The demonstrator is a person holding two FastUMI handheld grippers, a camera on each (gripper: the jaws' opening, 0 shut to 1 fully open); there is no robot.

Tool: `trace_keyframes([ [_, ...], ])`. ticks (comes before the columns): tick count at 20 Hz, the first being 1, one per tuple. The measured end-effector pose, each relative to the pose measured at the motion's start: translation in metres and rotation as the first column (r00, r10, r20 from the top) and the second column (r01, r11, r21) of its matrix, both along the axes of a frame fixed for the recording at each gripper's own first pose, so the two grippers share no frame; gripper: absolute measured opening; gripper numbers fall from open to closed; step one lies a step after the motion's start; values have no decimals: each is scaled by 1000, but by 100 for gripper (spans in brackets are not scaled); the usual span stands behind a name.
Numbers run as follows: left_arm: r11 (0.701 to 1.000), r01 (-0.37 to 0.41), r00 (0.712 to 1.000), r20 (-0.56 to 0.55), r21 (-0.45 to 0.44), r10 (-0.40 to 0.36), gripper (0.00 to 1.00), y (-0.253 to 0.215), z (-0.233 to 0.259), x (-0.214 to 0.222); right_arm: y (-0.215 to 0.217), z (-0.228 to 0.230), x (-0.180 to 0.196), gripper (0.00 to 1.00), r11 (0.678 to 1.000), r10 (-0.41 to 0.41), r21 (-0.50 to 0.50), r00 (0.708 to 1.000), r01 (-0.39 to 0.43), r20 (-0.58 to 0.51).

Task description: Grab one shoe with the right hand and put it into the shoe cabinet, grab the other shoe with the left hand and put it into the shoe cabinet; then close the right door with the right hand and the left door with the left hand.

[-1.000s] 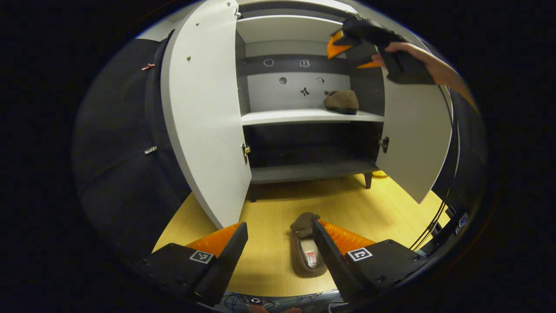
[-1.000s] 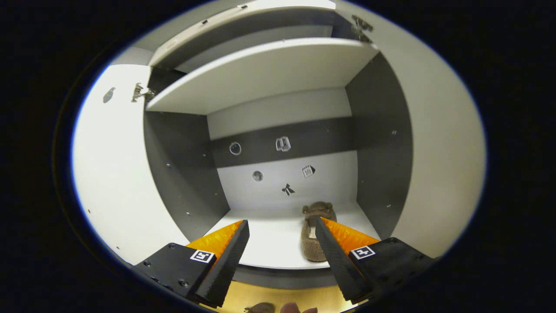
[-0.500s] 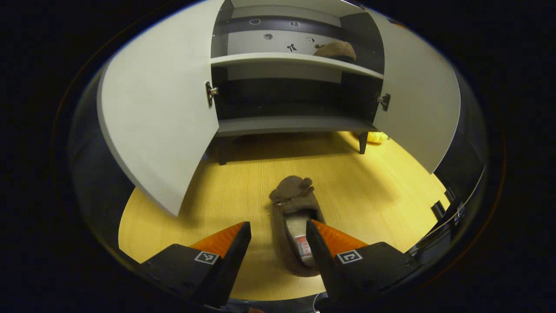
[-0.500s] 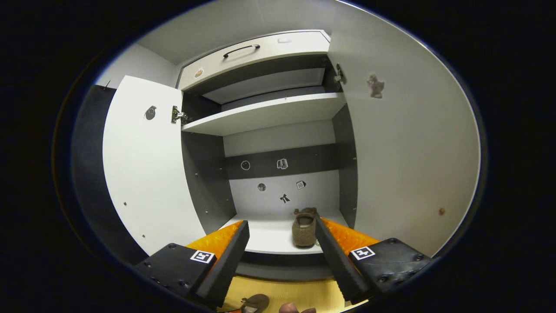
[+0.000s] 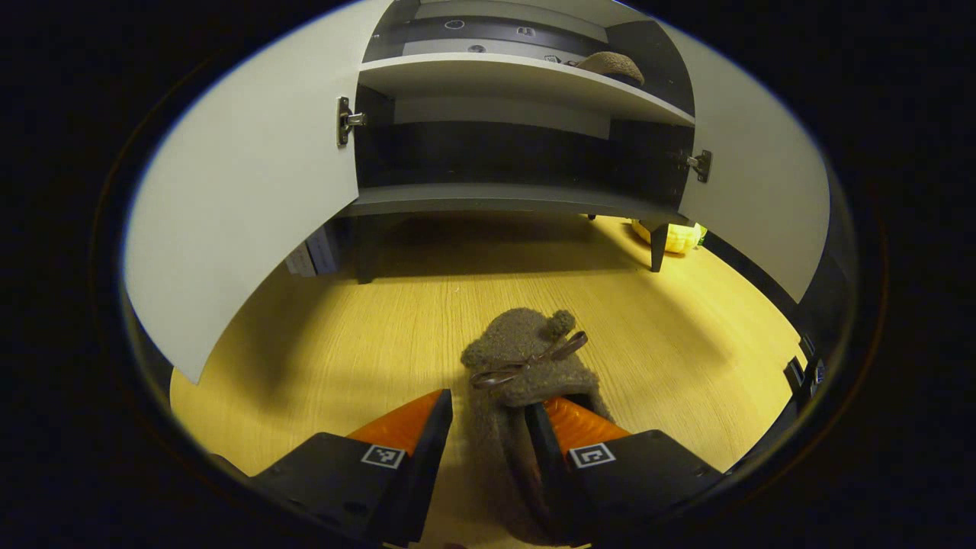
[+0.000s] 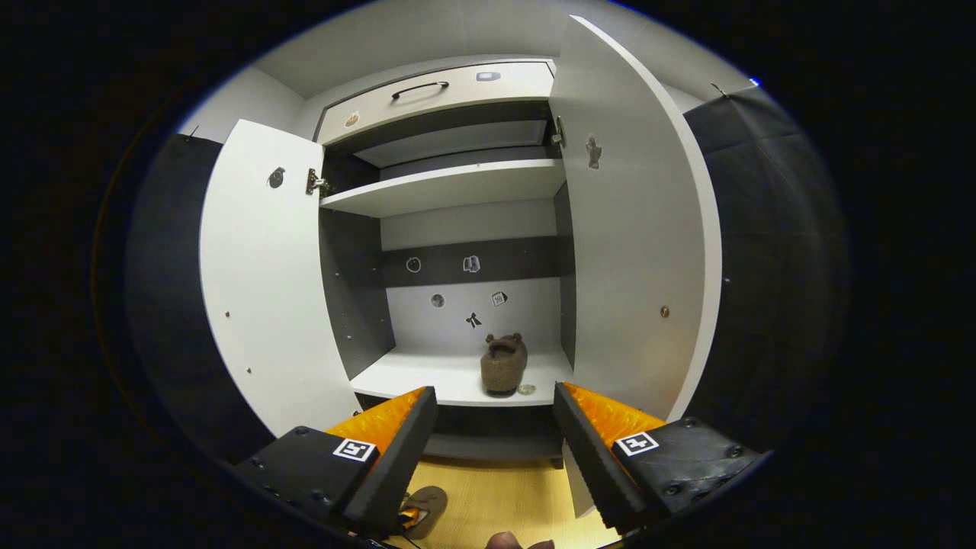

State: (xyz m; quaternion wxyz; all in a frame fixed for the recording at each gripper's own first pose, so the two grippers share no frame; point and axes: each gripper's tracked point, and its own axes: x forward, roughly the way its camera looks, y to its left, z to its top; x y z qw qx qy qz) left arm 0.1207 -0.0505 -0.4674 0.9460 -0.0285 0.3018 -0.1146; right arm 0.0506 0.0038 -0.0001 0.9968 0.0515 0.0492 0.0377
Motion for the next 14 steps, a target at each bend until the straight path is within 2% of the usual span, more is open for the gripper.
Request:
trace_keyframes([
  [1,1000,-6,1000,-2,0,6,62,-1,-3,6,-1,-1,-3,98,1000,0,-6,1000,0,-2],
  [4,999,-32,999,-7,-2,32,37,1,-11,17,-1,-1,-11,98,1000,-3,-13,1000,3,-1],
  [7,997,-70,997,-14,24,70,24,9,-7,17,0,-1,-16,98,1000,0,-12,1000,0,-3],
  [8,996,-80,997,-10,48,81,12,15,-3,15,1,0,-17,98,1000,2,-12,1000,-2,0],
  [10,995,-86,996,-4,42,86,8,15,14,11,0,1,-19,98,1000,6,-21,1000,-6,9],
  [14,992,-113,994,1,54,113,8,20,68,2,0,3,-23,98,1000,23,-5,1000,-23,14],
])
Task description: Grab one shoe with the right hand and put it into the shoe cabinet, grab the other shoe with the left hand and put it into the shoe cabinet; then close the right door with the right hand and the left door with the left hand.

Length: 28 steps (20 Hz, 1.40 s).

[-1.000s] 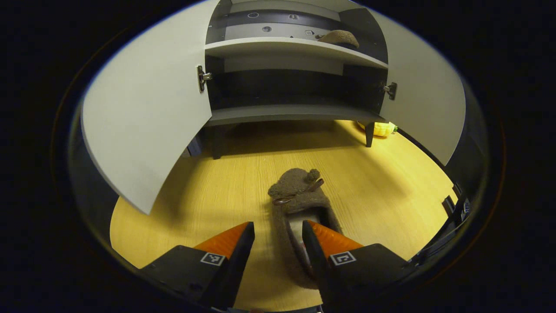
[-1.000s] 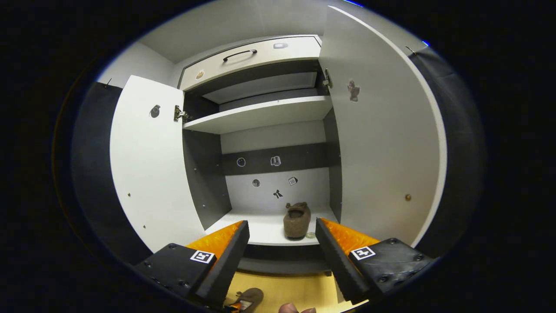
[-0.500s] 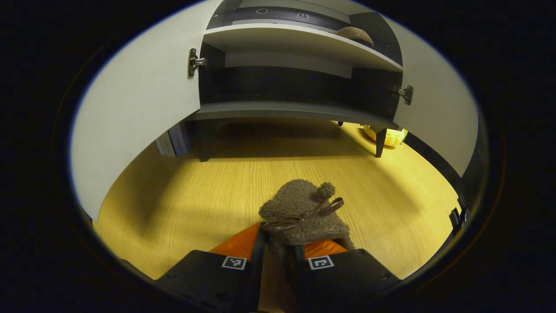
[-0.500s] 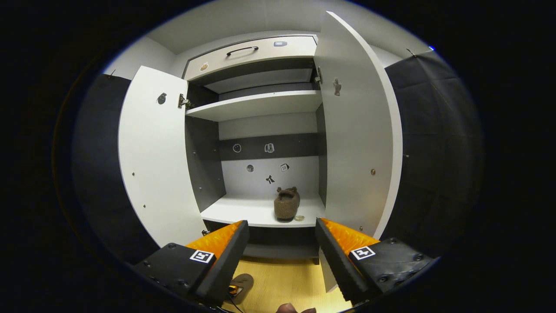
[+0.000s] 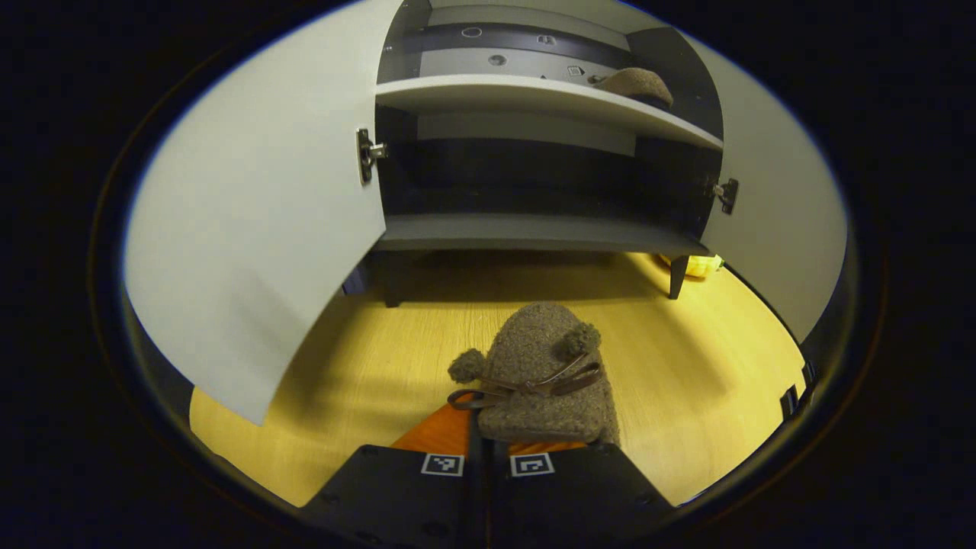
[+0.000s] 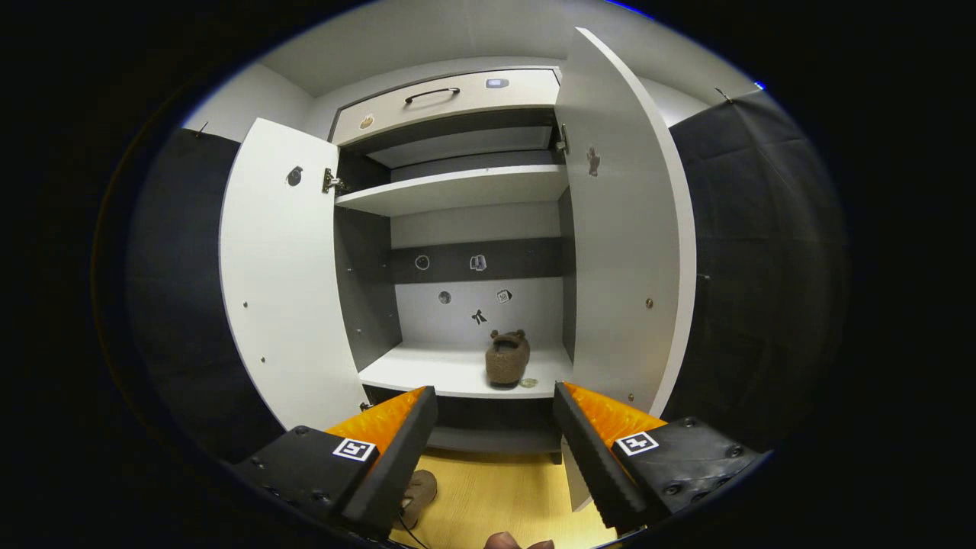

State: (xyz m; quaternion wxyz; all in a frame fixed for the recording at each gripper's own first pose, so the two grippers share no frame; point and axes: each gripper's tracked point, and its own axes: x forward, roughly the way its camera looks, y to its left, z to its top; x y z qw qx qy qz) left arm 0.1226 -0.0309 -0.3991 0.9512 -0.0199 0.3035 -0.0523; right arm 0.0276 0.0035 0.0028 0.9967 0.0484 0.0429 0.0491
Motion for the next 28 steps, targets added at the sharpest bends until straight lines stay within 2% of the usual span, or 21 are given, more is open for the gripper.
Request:
trace_keyframes([
  [3,999,-31,999,-35,26,32,8,4,49,-8,-5,1,-2,98,1000,6,9,1000,-6,9],
  [9,999,-52,999,13,-11,52,8,-3,173,1,-23,6,-8,98,1000,3,17,999,-4,32],
  [16,994,-92,987,124,-57,99,8,-2,305,68,-50,7,-20,98,1000,-15,10,999,14,52],
  [23,992,-125,984,130,-18,126,8,4,354,174,-80,4,-27,98,998,-65,29,996,63,57],
  [28,992,-126,989,83,26,124,8,1,348,248,-95,1,-30,98,995,-93,41,993,91,67],
])
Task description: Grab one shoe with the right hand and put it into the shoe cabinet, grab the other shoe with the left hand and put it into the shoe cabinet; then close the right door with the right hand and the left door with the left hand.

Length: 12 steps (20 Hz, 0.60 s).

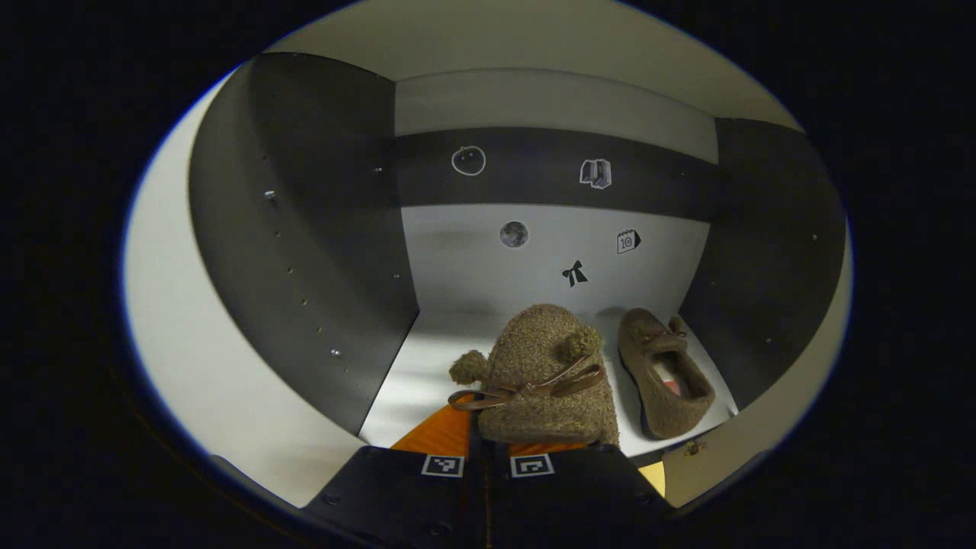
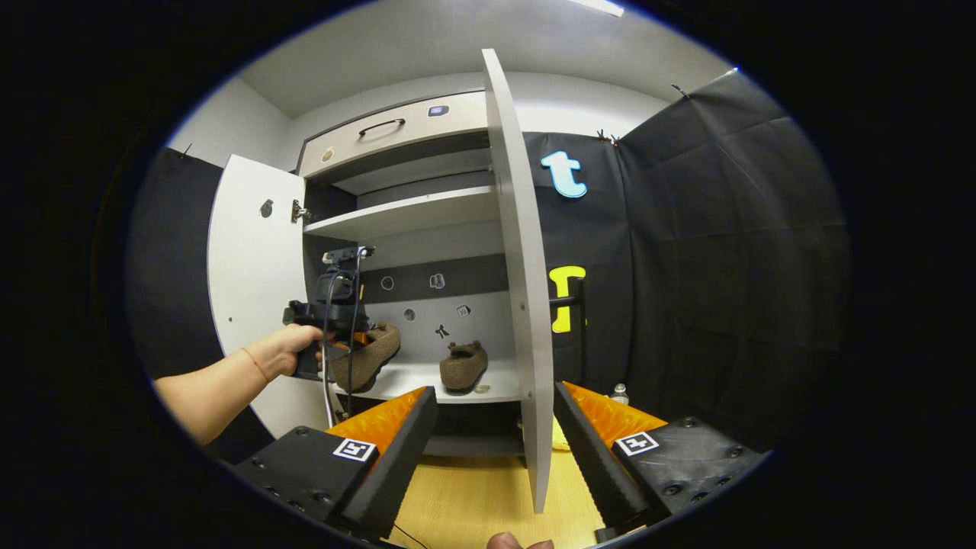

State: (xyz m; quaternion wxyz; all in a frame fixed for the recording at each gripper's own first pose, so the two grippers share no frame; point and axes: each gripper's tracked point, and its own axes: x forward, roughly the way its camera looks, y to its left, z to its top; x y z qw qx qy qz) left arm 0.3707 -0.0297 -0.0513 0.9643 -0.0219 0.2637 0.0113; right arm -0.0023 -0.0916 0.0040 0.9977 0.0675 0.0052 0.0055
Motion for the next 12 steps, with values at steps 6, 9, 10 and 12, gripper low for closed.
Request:
trace_keyframes([
  [6,998,-1,997,-70,69,6,7,5,-31,67,-27,-6,-1,98,998,-55,-12,998,54,-12],
  [9,997,-4,994,-110,82,13,8,9,-50,87,-41,-10,-3,98,996,-87,-3,996,87,-15],
  [10,996,-1,993,-119,89,11,8,10,-55,90,-46,-14,-3,98,995,-103,-7,994,103,-22],
  [12,995,3,991,-130,100,10,8,9,-62,97,-58,-18,-4,98,991,-132,-5,991,131,-34],
])
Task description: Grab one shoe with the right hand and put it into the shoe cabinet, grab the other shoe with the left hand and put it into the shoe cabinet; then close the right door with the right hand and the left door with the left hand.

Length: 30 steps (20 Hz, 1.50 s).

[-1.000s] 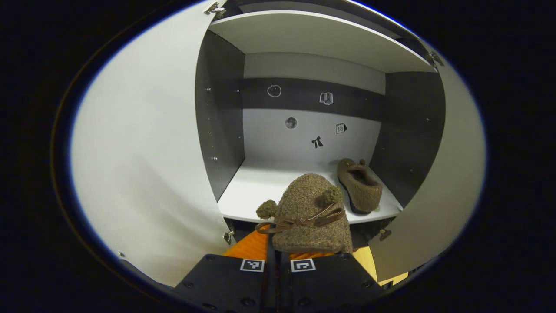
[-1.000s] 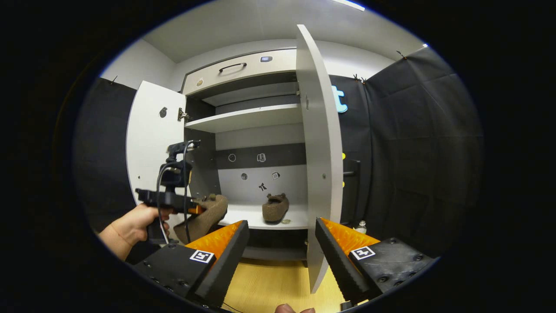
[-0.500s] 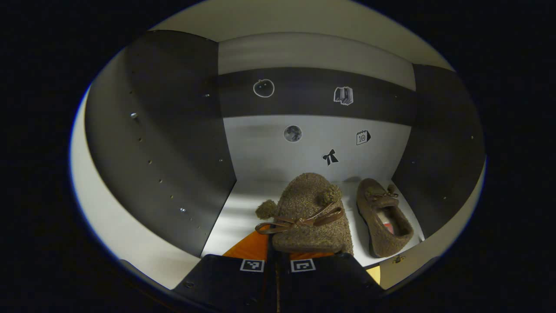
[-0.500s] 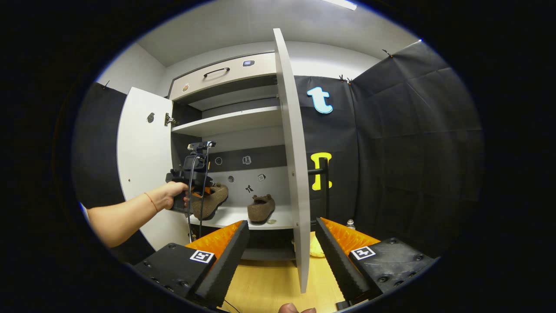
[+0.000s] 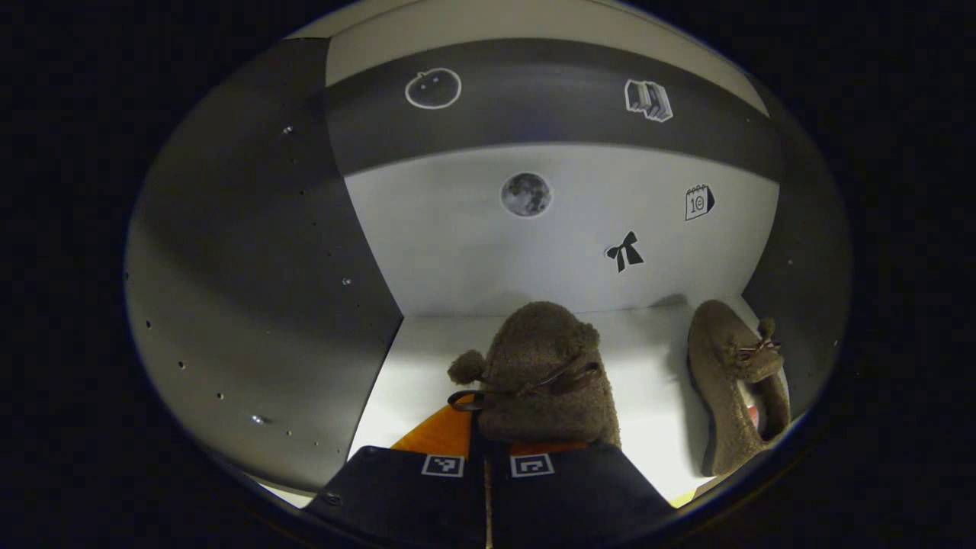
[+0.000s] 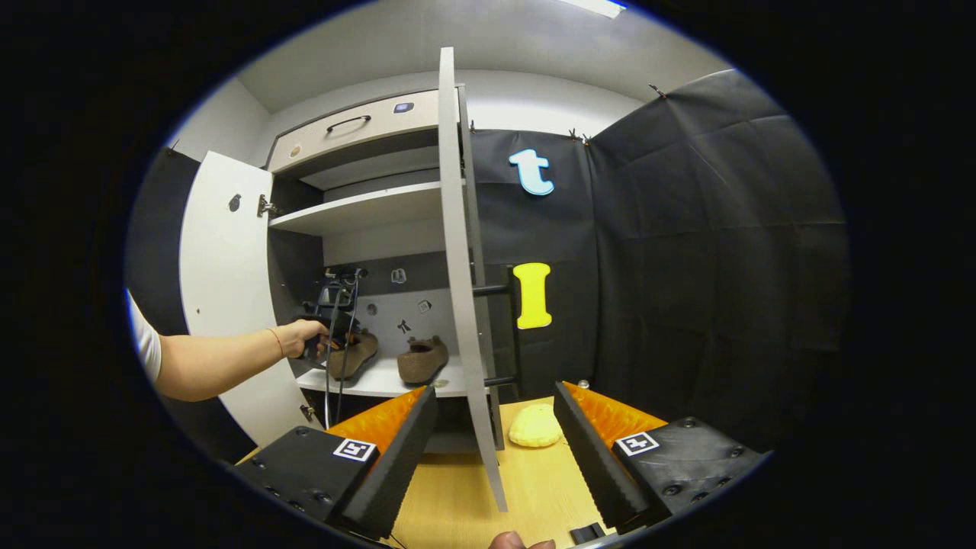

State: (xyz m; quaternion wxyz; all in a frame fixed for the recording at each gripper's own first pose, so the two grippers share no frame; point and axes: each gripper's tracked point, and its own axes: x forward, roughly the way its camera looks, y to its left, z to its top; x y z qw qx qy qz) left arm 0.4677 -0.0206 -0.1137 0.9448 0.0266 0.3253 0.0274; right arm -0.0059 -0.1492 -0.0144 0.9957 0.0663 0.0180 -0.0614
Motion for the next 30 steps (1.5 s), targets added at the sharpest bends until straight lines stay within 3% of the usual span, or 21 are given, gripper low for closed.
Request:
trace_keyframes([
  [7,998,-29,999,-42,48,31,8,3,-18,7,-18,-4,0,98,999,-50,19,999,50,-13],
  [13,996,29,999,-37,79,-26,24,-3,-6,-7,-22,-4,-8,98,998,-55,30,998,56,-13],
  [16,994,50,999,10,100,-52,58,-9,7,-22,-28,2,-12,98,998,-56,32,998,56,3],
  [19,995,55,995,82,87,-62,67,-15,27,-40,-37,2,-14,98,997,-63,46,998,63,-3],
  [22,994,38,974,219,104,-61,99,-11,61,-62,-45,0,-18,98,995,-69,77,998,70,-6],
  [26,997,53,945,320,64,-71,96,-19,92,-108,-52,0,-18,98,995,-72,68,997,72,-6],
  [30,997,68,889,452,32,-75,96,-26,129,-170,-61,3,-5,98,996,-74,57,997,74,-14],
])
